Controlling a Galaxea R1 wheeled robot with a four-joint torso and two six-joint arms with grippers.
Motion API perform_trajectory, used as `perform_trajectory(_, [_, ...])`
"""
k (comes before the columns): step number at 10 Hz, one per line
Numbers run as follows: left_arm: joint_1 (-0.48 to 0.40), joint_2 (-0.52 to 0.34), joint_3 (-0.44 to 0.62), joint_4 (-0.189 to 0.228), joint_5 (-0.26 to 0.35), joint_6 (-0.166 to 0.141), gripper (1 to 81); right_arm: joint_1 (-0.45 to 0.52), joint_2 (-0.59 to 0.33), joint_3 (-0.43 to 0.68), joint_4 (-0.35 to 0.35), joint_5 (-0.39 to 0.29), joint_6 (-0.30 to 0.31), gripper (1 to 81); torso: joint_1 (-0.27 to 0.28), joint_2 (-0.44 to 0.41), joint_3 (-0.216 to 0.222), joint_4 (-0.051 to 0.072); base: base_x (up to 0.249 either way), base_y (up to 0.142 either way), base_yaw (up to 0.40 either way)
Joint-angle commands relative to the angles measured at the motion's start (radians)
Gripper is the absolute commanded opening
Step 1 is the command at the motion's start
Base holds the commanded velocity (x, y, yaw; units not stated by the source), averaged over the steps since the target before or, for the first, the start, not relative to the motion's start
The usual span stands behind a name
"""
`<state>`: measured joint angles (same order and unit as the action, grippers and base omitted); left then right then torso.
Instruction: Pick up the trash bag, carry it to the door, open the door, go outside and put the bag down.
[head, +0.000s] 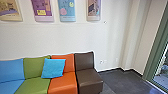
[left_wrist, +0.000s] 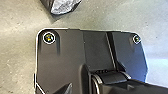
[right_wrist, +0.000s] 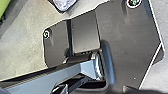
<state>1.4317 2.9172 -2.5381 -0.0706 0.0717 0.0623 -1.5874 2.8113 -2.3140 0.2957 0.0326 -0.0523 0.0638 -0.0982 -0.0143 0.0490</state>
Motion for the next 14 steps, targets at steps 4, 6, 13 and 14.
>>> perform_trajectory(4, [-0.112,-0.205,0.216,-0.136,0.068,-0.001,81.1,0.063,-0.295,0.320,0.013,-0.054,0.009,81.1,0.114,-0.180,-0.155,0.000,0.000,0.000,0.000])
perform_trajectory(6, [-0.133,-0.220,0.217,-0.144,0.088,-0.001,81.1,0.083,-0.376,0.398,0.033,-0.054,0.011,81.1,0.158,-0.248,-0.220,0.000,0.000,0.000,0.000])
perform_trajectory(13, [-0.234,-0.240,0.213,-0.225,0.146,-0.003,81.1,0.112,-0.575,0.593,0.080,-0.049,0.012,81.1,0.316,-0.494,-0.453,0.000,0.000,0.000,0.000])
perform_trajectory(14, [-0.254,-0.248,0.213,-0.236,0.155,-0.002,81.1,0.118,-0.599,0.616,0.082,-0.049,0.012,81.1,0.336,-0.525,-0.483,0.000,0.000,0.000,0.000])
